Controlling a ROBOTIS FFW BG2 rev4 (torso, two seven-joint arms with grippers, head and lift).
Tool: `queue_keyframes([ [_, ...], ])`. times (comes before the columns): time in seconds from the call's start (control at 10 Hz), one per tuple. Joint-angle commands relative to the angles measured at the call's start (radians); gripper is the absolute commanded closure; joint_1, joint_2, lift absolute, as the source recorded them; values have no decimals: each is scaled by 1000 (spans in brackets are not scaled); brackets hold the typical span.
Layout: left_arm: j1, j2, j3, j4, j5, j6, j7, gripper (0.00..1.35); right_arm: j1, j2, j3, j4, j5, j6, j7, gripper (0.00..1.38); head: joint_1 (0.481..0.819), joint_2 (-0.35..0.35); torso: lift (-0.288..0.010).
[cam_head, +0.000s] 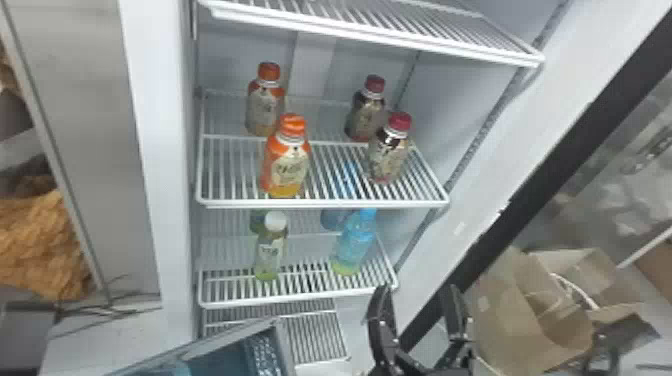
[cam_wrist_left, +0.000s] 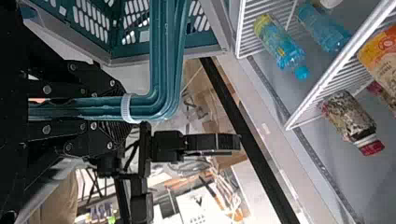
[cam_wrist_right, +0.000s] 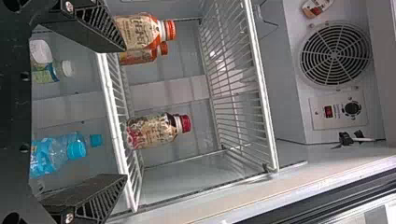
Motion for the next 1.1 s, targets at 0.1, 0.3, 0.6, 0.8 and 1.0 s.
queue_keyframes([
  [0.1,-32,1,15,80,135,5,0,1205,1,0,0,0,1,0,-7,82,695,-350,-40],
  [0.3,-67,-1,47,142,224,5,11,1205,1,0,0,0,3,0,-10,82,695,-350,-40],
  [0.6,-135,-4,93,205,228,5,8,1205,-1,-1,2,0,7,0,-12,82,695,-350,-40],
  [0.8,-135,-4,103,208,189,5,-3,1205,-4,-1,4,0,7,0,-15,82,695,-350,-40],
  [1.0,-189,4,105,250,113,0,-8,1205,-14,-8,14,4,7,0,-16,82,695,-350,-40],
])
